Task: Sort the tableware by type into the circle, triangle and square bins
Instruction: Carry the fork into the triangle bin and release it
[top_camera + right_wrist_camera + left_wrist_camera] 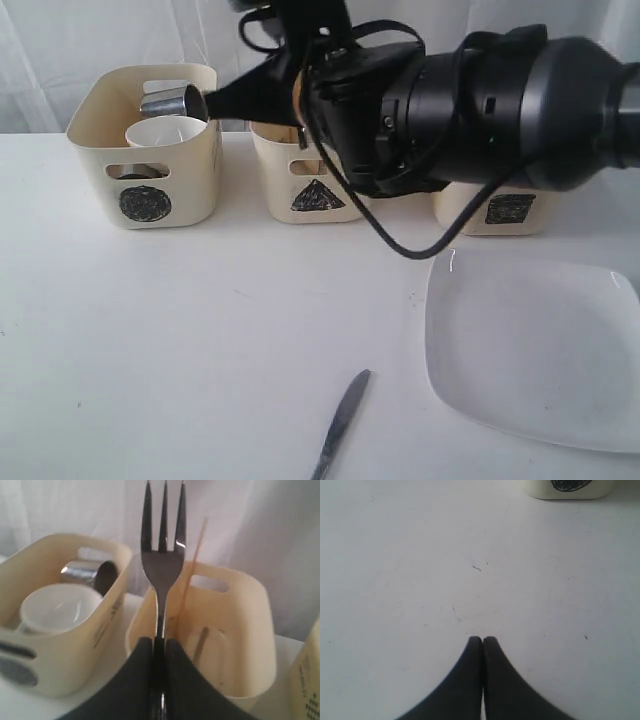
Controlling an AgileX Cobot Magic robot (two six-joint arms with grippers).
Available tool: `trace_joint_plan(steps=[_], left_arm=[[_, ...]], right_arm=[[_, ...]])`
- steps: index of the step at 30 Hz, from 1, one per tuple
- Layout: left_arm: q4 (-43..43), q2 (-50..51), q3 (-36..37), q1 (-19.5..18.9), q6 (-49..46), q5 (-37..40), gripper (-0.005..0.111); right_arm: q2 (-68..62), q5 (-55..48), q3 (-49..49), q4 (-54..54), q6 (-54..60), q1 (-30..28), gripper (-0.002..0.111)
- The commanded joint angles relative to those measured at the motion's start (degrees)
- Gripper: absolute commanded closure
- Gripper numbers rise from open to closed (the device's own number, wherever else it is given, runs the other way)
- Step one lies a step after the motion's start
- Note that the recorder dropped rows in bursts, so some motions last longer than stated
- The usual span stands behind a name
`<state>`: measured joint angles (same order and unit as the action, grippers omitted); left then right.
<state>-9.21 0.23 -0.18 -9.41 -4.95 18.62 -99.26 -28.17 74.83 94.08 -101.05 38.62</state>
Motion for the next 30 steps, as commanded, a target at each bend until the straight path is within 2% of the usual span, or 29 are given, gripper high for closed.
trace_joint_plan(steps=[1, 6, 17, 28, 30], left_arm=[[-0.6, -0.2, 0.2, -0.3, 0.0, 1.5, 0.107], [-0.6, -0.2, 0.2, -0.3, 0.0, 1.5, 0.107], [-0.6, -0.2, 0.2, -0.3, 0.0, 1.5, 0.107], [-0.6, -0.2, 0.2, -0.3, 0.0, 1.5, 0.107], [-0.6, -0.2, 0.2, -0.3, 0.0, 1.5, 0.107]], right_arm=[[-2.9, -7.0, 1.5, 5.9, -16.8, -4.3, 0.108], [-7.6, -1.3, 5.9, 5.9, -19.4, -8.5, 0.108], [-17.8, 6.0, 18.6, 5.9, -18.2, -13.3, 0.108], [-24.6, 5.0, 24.5, 5.9, -17.1, -16.0, 0.108], [-25.6, 5.6, 25.2, 5.9, -17.1, -16.4, 0.104]])
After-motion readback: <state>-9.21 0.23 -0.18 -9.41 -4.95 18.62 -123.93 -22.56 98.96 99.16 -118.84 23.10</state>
